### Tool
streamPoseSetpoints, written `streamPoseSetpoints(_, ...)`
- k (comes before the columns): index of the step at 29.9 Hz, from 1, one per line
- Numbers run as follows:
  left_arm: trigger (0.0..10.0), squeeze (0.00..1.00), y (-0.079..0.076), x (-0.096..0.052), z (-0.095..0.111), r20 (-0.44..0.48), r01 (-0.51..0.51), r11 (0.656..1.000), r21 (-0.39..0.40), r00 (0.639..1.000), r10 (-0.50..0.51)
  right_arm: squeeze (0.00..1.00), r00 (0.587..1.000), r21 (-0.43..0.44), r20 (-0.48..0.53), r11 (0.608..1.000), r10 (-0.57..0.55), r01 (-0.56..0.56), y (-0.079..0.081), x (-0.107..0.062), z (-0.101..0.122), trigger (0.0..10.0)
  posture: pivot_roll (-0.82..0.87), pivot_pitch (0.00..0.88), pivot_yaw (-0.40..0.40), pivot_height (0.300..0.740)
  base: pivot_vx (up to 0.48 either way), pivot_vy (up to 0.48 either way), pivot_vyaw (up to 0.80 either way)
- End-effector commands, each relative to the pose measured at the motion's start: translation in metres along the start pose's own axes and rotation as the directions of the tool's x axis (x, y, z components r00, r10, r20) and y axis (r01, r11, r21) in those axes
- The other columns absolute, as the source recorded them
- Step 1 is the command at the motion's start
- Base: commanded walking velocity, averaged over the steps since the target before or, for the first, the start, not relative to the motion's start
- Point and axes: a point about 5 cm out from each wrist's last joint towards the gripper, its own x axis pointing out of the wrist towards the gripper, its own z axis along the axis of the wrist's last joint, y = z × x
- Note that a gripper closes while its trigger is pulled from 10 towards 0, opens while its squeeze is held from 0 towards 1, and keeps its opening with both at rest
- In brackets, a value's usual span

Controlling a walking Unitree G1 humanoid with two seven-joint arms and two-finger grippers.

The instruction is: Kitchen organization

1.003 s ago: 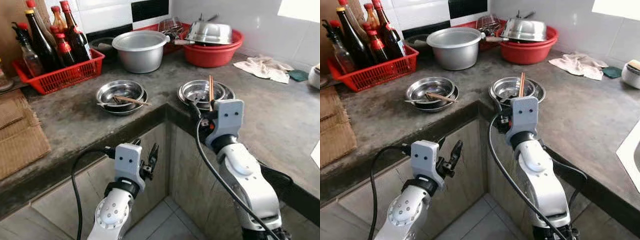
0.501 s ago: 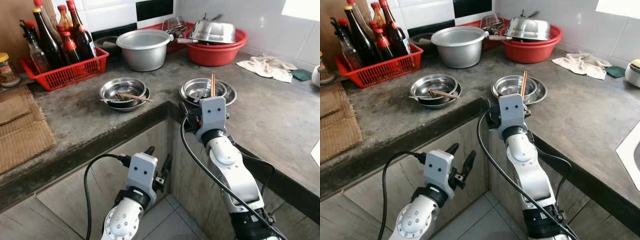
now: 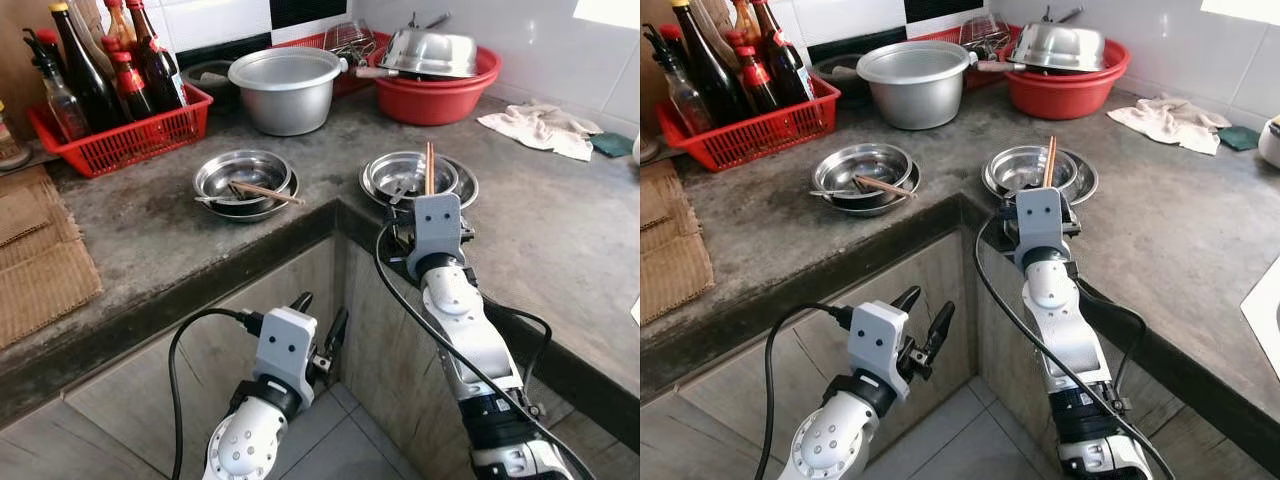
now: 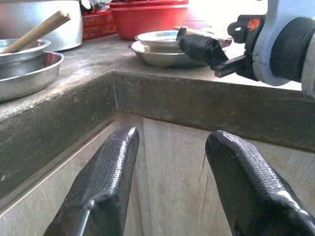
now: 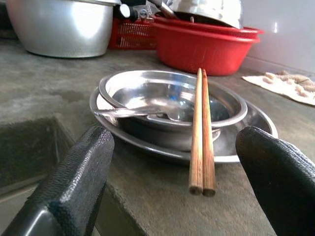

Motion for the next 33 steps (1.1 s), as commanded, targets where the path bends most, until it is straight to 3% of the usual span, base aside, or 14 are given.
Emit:
streamPoseSetpoints(1, 10.0, 0.0, -0.0013, -0.0017, -0.0003, 0.004, 0.006, 1.0, -0.001, 1.0, -0.006, 0.0, 1.0, 0.007, 0.021, 1.0, -0.017, 0.017, -0.0013, 0.0039, 0.0047, 10.0, 0.11, 0.111, -0.006, 0.74, 0.0, 0.0, 0.0)
streamPoseSetpoints(10, 10.0, 0.0, -0.0017, -0.0023, -0.0003, 0.006, 0.006, 1.0, 0.0, 1.0, -0.006, 0.0, 0.999, 0.016, 0.024, 1.0, -0.025, 0.025, -0.0025, 0.0089, 0.0048, 10.0, 0.12, 0.108, -0.008, 0.74, 0.0, 0.0, 0.0)
streamPoseSetpoints(12, 10.0, 0.0, -0.0016, -0.0031, -0.004, -0.03, 0.005, 1.0, 0.018, 1.0, -0.004, 0.0, 1.0, 0.014, 0.022, 1.0, -0.022, 0.022, -0.0026, 0.0096, 0.0035, 10.0, 0.12, 0.108, -0.009, 0.74, 0.0, 0.0, 0.0)
streamPoseSetpoints(20, 10.0, 0.0, -0.0014, -0.0031, 0.0005, 0.006, 0.004, 1.0, 0.0, 1.0, -0.004, 0.0, 1.0, 0.008, 0.003, 1.0, -0.026, 0.026, -0.0032, 0.0099, -0.0005, 10.0, 0.12, 0.103, -0.009, 0.74, 0.0, 0.0, 0.0)
streamPoseSetpoints(21, 10.0, 0.0, -0.0016, -0.0027, 0.0004, 0.005, 0.004, 1.0, 0.002, 1.0, -0.004, 0.0, 1.0, 0.009, 0.0, 1.0, -0.03, 0.03, -0.0041, 0.0104, -0.0012, 7.7, 0.12, 0.103, -0.009, 0.74, 0.0, 0.0, 0.0)
streamPoseSetpoints(24, 10.0, 0.0, -0.0022, -0.0023, 0.0004, 0.006, 0.004, 1.0, 0.005, 1.0, -0.004, 0.0, 0.999, 0.007, -0.004, 0.999, -0.036, 0.036, -0.0058, 0.011, -0.0019, 4.2, 0.12, 0.102, -0.009, 0.74, 0.0, 0.0, 0.0)
streamPoseSetpoints(26, 10.0, 0.0, -0.0023, -0.0024, 0.0002, 0.006, 0.003, 1.0, 0.005, 1.0, -0.003, 0.0, 0.999, 0.003, -0.001, 0.999, -0.037, 0.037, -0.0064, 0.0113, -0.0018, 4.0, 0.12, 0.101, -0.009, 0.74, 0.0, 0.0, 0.0)
streamPoseSetpoints(27, 10.0, 0.0, -0.0023, -0.0025, 0.0001, 0.006, 0.002, 1.0, 0.005, 1.0, -0.002, 0.0, 0.999, 0.005, 0.001, 0.999, -0.039, 0.039, -0.0068, 0.0115, -0.0015, 1.3, 0.12, 0.1, -0.01, 0.74, 0.0, 0.0, 0.0)
streamPoseSetpoints(28, 10.0, 0.0, -0.0025, -0.0026, -0.0005, 0.006, 0.003, 1.0, 0.005, 1.0, -0.003, 0.0, 0.999, 0.007, 0.0, 0.999, -0.042, 0.042, -0.0072, 0.0115, -0.0019, 0.0, 0.12, 0.099, -0.01, 0.74, 0.0, 0.0, 0.0)
streamPoseSetpoints(33, 10.0, 0.0, -0.0018, -0.0029, -0.0011, 0.008, -0.001, 1.0, 0.004, 1.0, 0.001, 0.0, 0.999, 0.008, 0.001, 0.999, -0.043, 0.042, -0.0073, 0.0119, -0.002, 0.0, 0.12, 0.102, -0.011, 0.74, 0.0, 0.0, 0.0)
